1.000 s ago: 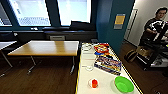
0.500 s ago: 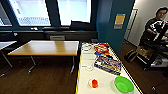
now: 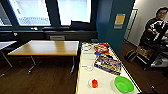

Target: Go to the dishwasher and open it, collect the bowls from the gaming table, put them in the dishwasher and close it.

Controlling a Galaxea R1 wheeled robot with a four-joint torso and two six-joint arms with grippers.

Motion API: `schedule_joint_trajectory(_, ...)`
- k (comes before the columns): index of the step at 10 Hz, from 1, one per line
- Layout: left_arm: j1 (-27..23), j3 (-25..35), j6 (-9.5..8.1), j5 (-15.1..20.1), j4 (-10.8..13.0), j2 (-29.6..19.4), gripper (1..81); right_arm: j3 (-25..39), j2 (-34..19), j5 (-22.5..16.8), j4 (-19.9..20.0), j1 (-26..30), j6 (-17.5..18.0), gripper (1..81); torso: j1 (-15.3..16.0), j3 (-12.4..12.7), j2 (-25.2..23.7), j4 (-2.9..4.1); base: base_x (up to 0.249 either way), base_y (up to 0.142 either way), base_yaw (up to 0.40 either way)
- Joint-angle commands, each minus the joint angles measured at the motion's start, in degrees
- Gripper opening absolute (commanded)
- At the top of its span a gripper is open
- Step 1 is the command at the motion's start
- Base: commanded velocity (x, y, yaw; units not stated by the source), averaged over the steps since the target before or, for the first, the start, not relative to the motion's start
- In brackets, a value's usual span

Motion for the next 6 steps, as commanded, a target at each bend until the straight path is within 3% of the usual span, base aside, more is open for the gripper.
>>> schedule_joint_trajectory(1,-3.0,0.5,-0.27,2.5,0.1,-1.8,81.1,-5.0,-2.6,-3.6,11.7,7.3,0.2,81.1,0.0,0.0,0.0,0.00,0.000,0.000,0.000)
schedule_joint_trajectory(3,-3.0,0.5,-0.27,2.4,0.1,-1.6,81.1,-8.1,-2.7,-5.4,12.8,7.7,0.1,81.1,0.0,0.0,0.0,0.00,0.000,0.000,0.000)
schedule_joint_trajectory(6,-3.2,0.4,-0.27,2.6,0.1,-1.2,81.1,-11.6,-2.8,-4.6,12.7,9.5,0.1,81.1,0.0,0.0,0.0,0.00,0.000,0.000,0.000)
